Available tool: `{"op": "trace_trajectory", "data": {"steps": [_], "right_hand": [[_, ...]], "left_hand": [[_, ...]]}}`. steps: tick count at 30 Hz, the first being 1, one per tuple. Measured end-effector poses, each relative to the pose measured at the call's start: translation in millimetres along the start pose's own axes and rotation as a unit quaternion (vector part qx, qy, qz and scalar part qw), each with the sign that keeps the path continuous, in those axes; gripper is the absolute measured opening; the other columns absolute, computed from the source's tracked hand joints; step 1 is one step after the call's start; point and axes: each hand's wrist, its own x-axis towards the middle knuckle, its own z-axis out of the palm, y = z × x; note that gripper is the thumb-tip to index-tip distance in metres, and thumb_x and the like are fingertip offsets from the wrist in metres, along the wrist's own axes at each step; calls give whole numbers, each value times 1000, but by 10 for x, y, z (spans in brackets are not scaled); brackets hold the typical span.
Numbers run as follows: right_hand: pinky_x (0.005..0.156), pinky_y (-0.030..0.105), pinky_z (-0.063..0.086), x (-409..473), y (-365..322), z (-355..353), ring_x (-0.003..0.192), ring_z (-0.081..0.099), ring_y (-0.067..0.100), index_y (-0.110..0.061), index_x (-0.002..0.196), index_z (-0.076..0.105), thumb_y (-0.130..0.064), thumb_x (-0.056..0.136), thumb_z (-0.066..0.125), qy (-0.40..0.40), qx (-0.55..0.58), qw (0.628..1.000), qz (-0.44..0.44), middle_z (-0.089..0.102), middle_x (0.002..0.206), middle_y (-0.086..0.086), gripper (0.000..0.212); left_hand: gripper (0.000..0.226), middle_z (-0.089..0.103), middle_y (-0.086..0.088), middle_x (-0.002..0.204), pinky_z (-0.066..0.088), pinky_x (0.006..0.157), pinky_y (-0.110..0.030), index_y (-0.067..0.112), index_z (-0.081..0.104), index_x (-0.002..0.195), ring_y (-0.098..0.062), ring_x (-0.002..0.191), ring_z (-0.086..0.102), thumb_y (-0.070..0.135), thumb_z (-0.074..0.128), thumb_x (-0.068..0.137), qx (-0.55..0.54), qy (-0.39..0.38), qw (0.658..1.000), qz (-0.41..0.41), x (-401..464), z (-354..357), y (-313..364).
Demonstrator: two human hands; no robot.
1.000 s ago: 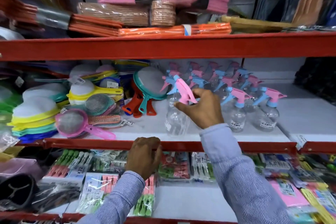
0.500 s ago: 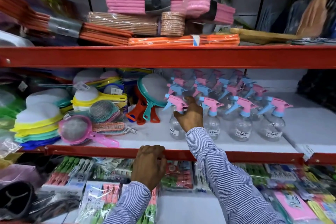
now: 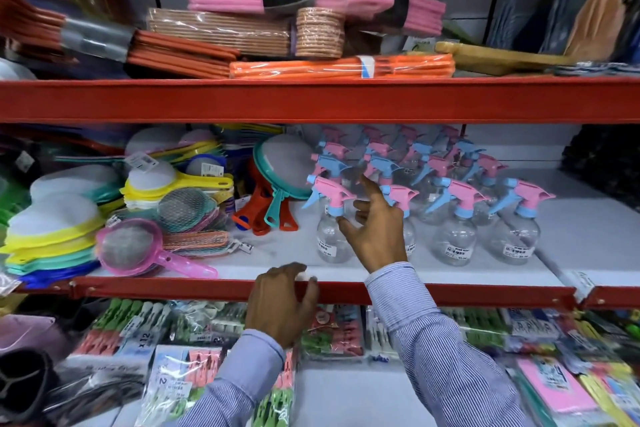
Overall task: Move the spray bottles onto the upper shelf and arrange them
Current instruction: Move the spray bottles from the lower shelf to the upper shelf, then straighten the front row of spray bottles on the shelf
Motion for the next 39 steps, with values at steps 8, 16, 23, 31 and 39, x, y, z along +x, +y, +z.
{"op": "trace_trajectory", "data": {"steps": [8,16,23,31,39], "right_hand": [[72,24,60,-231,156,-167,67,68,8,-15,84,74,-7,73,70,-30,-45,998,26,75,78,0,14],[96,35,53,-266,629,179,103,68,29,-5,126,60,-16,86,63,-136,-85,980,117,66,124,16,42],[102,38,50,-221,706,224,111,65,27,-9,129,58,-18,89,61,-143,-51,983,108,65,128,12,41],[95,32,53,-220,725,245,101,70,25,-7,127,59,-19,88,66,-123,-17,986,111,67,124,13,41],[89,28,54,-249,679,167,92,72,23,-5,123,62,-19,87,67,-110,-14,989,98,70,119,11,39]], "left_hand": [[69,61,-14,130,52,91,-41,8,48,134,-29,109,62,37,58,73,-188,-50,976,-102,534,144,204],[65,63,-7,117,51,96,-40,19,52,124,-24,97,62,16,77,64,-305,-91,933,-165,756,359,213],[66,66,-1,102,55,83,-31,17,57,118,-18,87,65,20,89,60,-275,-21,952,-135,660,373,219],[60,64,4,96,54,83,-28,16,60,116,-14,84,63,17,87,63,-271,-7,954,-128,652,326,253],[65,67,0,111,50,89,-27,15,58,125,-18,102,64,21,84,67,-259,-28,957,-125,639,329,275]]}}
